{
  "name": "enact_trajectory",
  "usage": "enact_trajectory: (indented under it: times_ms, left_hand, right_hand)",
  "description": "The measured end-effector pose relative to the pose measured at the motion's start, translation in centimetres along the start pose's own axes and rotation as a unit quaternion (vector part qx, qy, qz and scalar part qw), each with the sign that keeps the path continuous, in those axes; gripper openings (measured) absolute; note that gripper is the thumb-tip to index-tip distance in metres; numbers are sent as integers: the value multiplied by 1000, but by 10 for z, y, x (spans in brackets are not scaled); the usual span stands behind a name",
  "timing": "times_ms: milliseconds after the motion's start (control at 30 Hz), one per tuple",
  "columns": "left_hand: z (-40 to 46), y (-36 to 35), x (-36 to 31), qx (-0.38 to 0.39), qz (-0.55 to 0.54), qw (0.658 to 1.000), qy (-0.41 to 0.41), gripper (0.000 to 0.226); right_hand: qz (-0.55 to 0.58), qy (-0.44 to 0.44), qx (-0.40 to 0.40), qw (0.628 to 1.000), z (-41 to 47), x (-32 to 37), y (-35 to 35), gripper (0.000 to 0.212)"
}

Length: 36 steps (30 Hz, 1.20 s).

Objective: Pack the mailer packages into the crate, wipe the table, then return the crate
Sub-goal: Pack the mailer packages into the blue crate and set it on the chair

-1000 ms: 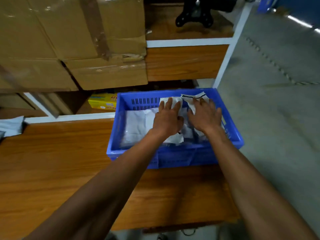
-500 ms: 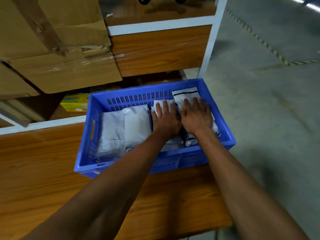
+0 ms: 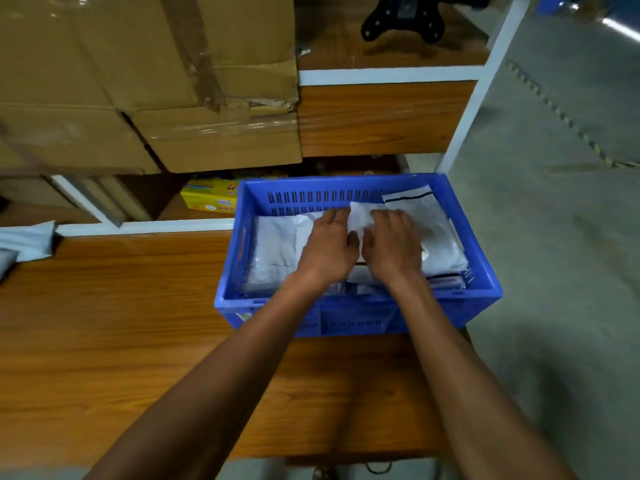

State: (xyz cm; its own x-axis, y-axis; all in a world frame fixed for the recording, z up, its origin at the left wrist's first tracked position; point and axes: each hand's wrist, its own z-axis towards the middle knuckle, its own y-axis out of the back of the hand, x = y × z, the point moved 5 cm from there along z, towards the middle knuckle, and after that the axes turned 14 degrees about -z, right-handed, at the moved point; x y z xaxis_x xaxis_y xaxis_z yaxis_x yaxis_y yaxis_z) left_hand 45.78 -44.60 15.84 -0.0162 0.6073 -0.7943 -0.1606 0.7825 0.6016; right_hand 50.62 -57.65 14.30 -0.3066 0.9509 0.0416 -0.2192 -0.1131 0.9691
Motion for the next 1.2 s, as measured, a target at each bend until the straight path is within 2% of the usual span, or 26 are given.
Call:
enact_trajectory:
  times_ms: [200,400,467,667,833,1033,1200]
  left_hand:
    - [-104,145,67,-103,62,993,19,44]
    - [-213,280,191,-205,88,967,128,35]
    - [-240,315,234,-217,86,958,164,36]
    - [-290,418,365,-239,74,933,259,41]
    - [-328,500,473,-262,129,888,355,49]
    - [-366,581,573,-312,166,835,421,77]
    - [-375,610,631,-286,149,835,446,83]
  right_hand:
    - [109,95,17,989,-49,162,24,33]
    - [204,225,-31,952,-95,327,29,23]
    - [204,257,-21,944,-103,382,22,23]
    - [158,320,99,929,-103,548,-23,30]
    - [149,376,166,899,-101,683,-64,38]
    - [109,438,162,877,-106,816,-102,42]
    - [111,487,150,853,-119,904,-119,55]
